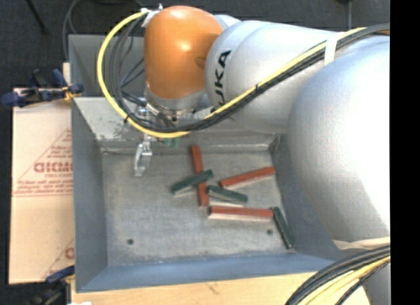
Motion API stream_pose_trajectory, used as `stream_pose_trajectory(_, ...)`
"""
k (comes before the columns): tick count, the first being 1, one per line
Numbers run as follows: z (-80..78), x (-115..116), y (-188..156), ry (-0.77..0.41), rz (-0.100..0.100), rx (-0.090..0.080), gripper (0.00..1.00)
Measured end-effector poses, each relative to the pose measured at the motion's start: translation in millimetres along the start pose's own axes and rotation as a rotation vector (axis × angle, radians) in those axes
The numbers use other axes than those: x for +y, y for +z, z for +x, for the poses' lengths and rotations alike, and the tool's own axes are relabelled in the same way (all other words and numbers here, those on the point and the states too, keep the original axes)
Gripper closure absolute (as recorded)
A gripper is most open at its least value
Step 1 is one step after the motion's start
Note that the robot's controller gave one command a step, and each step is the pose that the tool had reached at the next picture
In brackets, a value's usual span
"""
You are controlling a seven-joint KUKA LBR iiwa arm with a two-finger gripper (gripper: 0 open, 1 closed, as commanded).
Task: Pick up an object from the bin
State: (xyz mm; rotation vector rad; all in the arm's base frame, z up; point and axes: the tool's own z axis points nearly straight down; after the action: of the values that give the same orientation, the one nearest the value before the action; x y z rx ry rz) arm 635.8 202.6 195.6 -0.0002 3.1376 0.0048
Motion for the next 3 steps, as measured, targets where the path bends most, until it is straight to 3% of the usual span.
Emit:
stream_pose_trajectory(1, 10.1, -28.3, 37.1, -0.088, 0.001, -0.004, 0.00)
stream_pose_trajectory(2, 10.1, -97.3, 58.3, -0.112, 0.004, 0.001, 0.00)
stream_pose_trajectory(3, 13.3, -120.6, 80.1, -0.096, 0.001, 0.000, 0.00)
